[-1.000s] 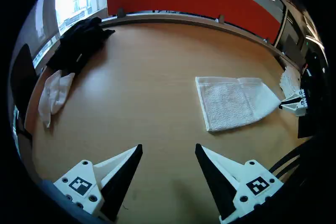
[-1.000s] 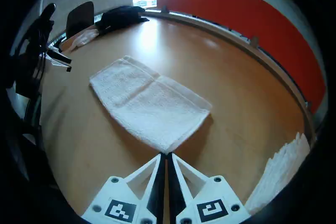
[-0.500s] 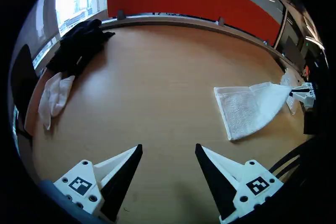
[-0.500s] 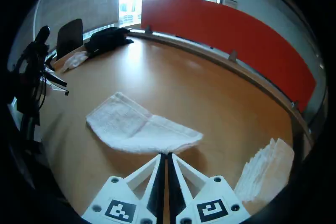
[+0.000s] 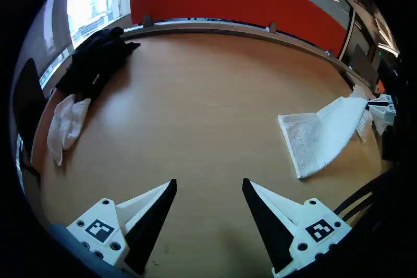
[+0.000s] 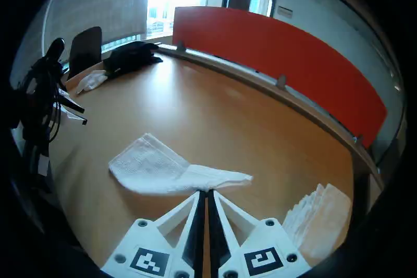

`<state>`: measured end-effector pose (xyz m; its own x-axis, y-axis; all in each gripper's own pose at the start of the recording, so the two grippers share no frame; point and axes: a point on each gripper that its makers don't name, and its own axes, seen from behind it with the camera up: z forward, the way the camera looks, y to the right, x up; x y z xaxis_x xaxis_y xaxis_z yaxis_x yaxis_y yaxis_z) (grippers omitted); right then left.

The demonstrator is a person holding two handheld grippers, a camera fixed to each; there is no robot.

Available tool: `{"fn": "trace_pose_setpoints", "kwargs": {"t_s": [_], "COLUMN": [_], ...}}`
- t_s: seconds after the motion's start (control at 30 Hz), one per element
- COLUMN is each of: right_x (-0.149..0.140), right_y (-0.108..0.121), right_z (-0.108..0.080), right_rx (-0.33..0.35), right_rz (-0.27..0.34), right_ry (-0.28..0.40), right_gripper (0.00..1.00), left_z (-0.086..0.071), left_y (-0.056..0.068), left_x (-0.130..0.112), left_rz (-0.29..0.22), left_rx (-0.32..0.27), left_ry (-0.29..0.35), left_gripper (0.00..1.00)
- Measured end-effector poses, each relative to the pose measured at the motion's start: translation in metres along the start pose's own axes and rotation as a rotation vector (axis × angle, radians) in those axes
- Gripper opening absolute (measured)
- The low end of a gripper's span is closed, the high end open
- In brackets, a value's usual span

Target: Fold towel

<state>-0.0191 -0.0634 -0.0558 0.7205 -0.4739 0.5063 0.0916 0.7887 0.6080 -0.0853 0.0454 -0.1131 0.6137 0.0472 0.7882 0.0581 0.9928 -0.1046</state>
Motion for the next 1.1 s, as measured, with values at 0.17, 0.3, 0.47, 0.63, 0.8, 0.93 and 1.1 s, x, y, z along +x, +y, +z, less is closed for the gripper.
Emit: {"fn": "trace_pose_setpoints", "kwargs": {"t_s": [0.17,0.3,0.47,0.63,0.8,0.93,1.1], "right_x": [0.005,0.007,0.009,0.013,0.020,0.024,0.030], "right_y": [0.005,0.005,0.000,-0.011,-0.026,-0.038,-0.057], "right_z": [-0.004,-0.005,-0.005,-0.001,0.004,0.008,0.014], "right_rx": [-0.008,-0.005,0.006,0.031,0.063,0.090,0.131], "right_rz": [-0.007,-0.007,-0.014,-0.027,-0.043,-0.053,-0.061], "right_ry": [0.004,0.006,0.010,0.013,0.018,0.021,0.024], "right_gripper": [0.05,0.05,0.05,0.05,0.05,0.05,0.05], "left_z": [0.000,0.000,0.001,0.001,0.000,-0.001,-0.002], "left_y": [0.000,0.000,0.000,0.001,0.002,0.002,0.003], "left_x": [0.002,0.003,0.004,0.005,0.007,0.008,0.010], "left_rz": [-0.002,-0.003,-0.002,-0.001,0.000,0.001,-0.004], "left_rx": [0.000,0.001,0.002,0.000,-0.004,-0.006,-0.009], "left_ry": [0.003,0.004,0.003,0.006,0.010,0.015,0.021], "left_gripper": [0.93,0.93,0.93,0.93,0.93,0.93,0.93]}}
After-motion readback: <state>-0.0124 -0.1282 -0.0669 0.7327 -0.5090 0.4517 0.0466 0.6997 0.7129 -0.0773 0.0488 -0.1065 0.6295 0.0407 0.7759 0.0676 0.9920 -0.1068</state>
